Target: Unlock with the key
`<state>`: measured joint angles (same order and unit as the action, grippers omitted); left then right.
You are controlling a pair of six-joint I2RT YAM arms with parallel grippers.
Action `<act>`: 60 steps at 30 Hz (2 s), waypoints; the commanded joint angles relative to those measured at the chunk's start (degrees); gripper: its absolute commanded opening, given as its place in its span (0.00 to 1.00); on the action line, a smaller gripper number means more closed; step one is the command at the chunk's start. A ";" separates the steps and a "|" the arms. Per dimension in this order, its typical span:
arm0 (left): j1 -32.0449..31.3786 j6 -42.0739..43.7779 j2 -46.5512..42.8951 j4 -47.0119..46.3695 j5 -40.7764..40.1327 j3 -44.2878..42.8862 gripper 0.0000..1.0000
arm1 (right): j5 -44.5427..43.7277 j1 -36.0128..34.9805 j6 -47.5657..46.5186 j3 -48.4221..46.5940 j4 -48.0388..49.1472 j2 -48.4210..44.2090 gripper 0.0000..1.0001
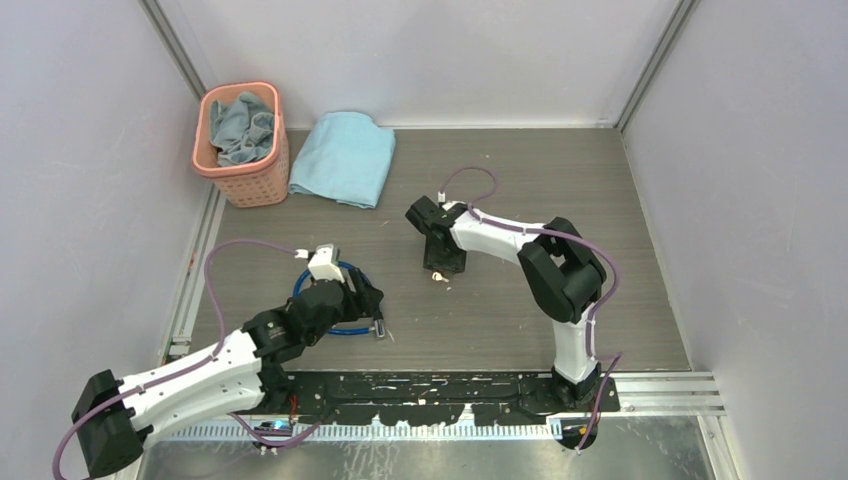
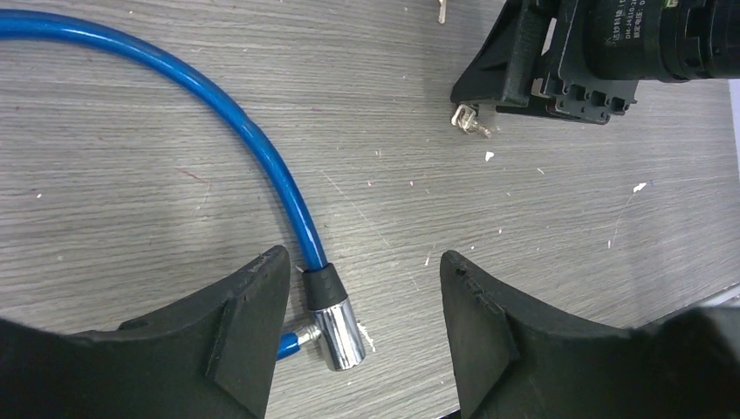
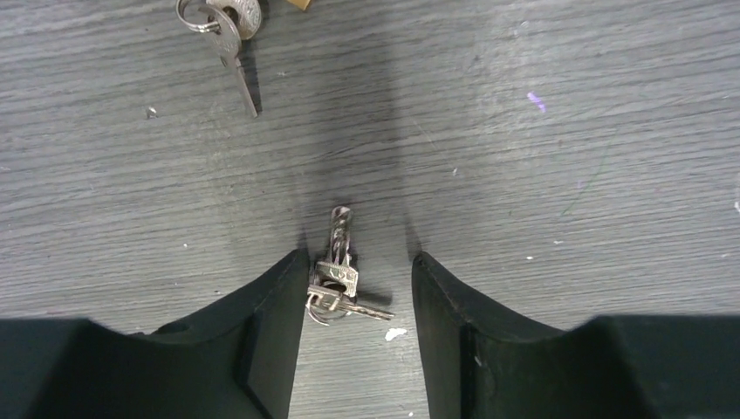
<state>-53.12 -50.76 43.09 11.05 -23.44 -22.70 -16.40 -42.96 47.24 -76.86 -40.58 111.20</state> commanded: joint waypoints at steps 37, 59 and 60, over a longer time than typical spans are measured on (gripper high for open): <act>0.39 -0.22 -4.19 -0.05 2.65 0.09 0.63 | 15.01 -3.60 -14.88 13.90 22.15 -13.25 0.01; 1.34 3.92 1.03 4.39 3.41 -5.76 0.63 | 8.20 -9.60 -21.54 13.36 13.80 -14.00 0.73; 1.43 3.92 0.34 4.73 3.40 -5.52 0.63 | 8.79 -9.60 -23.26 13.77 14.55 -13.82 0.74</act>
<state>-52.21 -48.34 45.41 14.61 -19.97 -26.35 -8.10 -52.18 29.74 -62.85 -27.57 97.34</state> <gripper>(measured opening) 0.634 0.723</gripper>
